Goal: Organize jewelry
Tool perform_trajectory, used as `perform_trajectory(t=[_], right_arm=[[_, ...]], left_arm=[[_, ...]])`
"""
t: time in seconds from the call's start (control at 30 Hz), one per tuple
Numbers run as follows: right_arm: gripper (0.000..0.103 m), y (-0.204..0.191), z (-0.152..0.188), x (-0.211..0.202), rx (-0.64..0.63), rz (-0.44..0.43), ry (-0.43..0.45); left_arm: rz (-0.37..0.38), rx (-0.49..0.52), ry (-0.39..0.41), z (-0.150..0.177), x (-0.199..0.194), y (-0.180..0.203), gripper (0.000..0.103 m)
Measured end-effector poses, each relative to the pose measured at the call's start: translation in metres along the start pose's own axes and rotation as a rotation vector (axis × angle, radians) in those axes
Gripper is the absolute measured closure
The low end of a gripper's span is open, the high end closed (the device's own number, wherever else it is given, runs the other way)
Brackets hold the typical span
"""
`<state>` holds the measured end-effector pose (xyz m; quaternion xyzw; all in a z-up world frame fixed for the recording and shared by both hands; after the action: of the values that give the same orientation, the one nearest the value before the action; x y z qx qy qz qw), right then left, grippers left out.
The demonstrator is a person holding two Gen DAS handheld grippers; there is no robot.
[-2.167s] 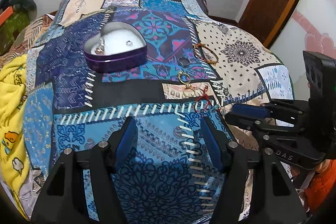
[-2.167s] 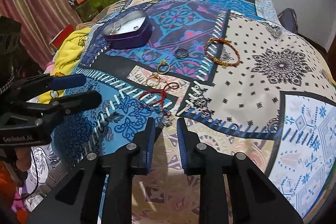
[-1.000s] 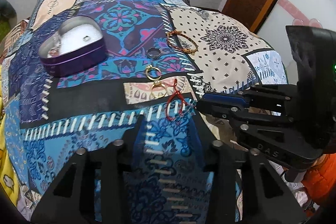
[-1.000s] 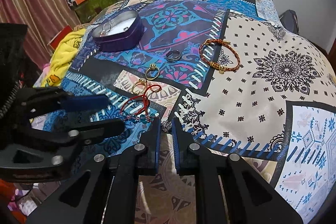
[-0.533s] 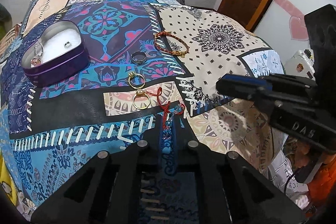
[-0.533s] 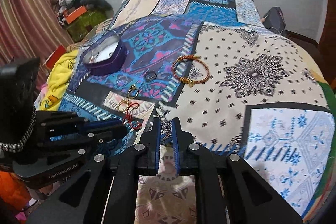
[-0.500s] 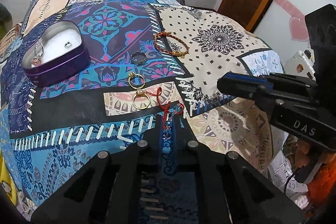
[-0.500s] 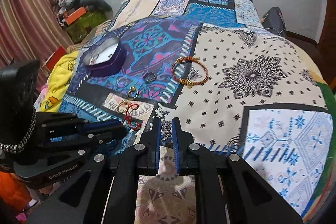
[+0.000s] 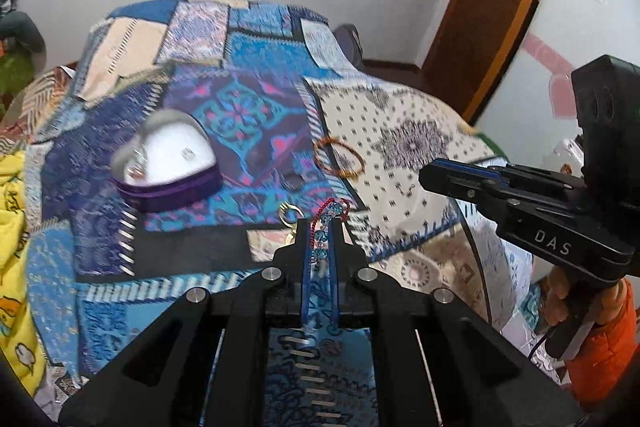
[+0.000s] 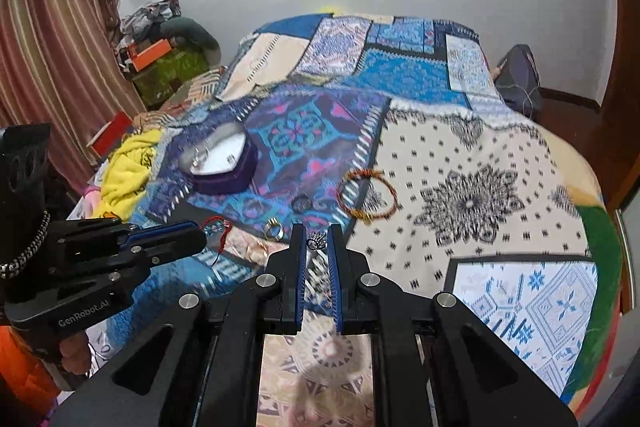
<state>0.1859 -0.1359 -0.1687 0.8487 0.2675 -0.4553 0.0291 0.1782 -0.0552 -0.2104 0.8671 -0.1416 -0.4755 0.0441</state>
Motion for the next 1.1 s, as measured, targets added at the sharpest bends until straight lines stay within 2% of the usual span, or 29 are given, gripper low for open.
perform_trajectory(t=[0.57,0.87,1.1], right_arm=[[0.094,-0.052,-0.045,-0.003,-0.058,-0.071,0.086],[0.094,-0.081,-0.068,0.01,-0.099,-0.113,0.105],[0.094,-0.09,-0.082,0.031,-0.117,-0.124,0.087]], left_arm=[[-0.077,-0.094,0.142,-0.022,-0.055,-0.056,0.097],[-0.116,-0.124,0.177,-0.032,-0.061,-0.082,0.097],[-0.13,-0.14,0.191,-0.043,-0.059,-0.103,0.097]])
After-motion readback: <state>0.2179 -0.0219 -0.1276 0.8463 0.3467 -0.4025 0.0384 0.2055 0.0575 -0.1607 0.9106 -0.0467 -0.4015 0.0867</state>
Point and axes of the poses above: each gripper's, at about its wrist camera, not at the fingertips, and x roughly the way its jaws point, y to its right, z to its underside, the point moved 8 cm from there along x, roughly the way its jaws point, and after that the axes turned 10 degrees about -y, right-handed, at the moved point
